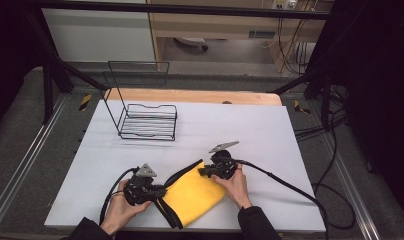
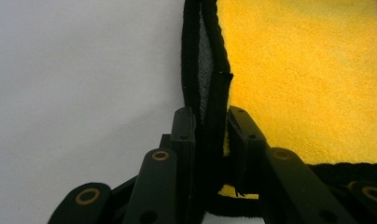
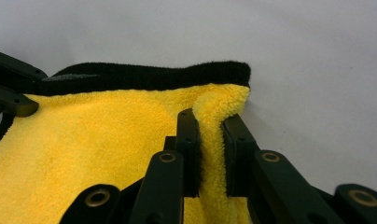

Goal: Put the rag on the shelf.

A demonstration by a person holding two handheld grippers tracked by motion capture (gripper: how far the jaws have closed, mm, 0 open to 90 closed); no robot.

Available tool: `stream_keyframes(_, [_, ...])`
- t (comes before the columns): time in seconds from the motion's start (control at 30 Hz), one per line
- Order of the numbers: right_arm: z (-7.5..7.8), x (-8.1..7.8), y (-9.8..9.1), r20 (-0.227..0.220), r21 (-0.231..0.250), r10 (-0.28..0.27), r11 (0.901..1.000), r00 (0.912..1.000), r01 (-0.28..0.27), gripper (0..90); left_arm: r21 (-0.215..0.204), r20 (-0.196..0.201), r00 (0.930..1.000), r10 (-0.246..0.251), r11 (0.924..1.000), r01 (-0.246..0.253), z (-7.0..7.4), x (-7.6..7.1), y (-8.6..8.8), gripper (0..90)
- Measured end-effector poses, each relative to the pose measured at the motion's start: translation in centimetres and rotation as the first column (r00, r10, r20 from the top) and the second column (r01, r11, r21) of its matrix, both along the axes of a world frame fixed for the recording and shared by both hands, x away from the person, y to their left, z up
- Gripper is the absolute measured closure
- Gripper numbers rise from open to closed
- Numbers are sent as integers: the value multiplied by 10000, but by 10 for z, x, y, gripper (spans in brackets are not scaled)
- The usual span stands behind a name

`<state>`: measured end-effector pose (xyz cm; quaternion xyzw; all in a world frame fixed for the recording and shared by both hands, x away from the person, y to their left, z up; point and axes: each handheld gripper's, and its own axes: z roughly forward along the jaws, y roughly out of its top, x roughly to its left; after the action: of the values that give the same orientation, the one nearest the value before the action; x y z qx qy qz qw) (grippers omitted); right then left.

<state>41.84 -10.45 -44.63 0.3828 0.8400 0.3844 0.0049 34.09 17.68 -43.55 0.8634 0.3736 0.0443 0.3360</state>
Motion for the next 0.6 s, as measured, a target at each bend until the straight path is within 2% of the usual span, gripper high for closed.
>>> stream_keyframes(0.13, [6, 1, 6, 180, -163, 104, 9998, 9998, -101, 819, 26, 81, 10000, 6, 10000, -7, 1, -3, 1, 739])
stream_keyframes(0.23, [15, 9, 17, 661, -416, 389, 9985, 9971, -362, 821, -96, 145, 9996, 233, 9997, -231, 1, -6, 2, 739])
stream_keyframes(0.37, [23, 20, 32, 1197, -411, 718, 9969, 9902, -673, 820, -132, 362, 9973, 643, 9979, -639, 2, -11, 1, 732])
stream_keyframes(0.43, [23, 25, 41, 1495, -602, 1002, 9939, 9837, -921, 818, -37, 522, 9961, 706, 9975, -705, 1, -13, 1, 726])
stream_keyframes(0.53, [19, 32, 54, 1690, -847, 1346, 9890, 9764, -1217, 813, -47, 585, 9952, 790, 9969, -789, 0, -14, 1, 713])
stream_keyframes(0.6, [14, 35, 57, 1605, -847, 1300, 9894, 9784, -1175, 806, -12, 683, 9950, 728, 9973, -729, 0, -13, 2, 699])
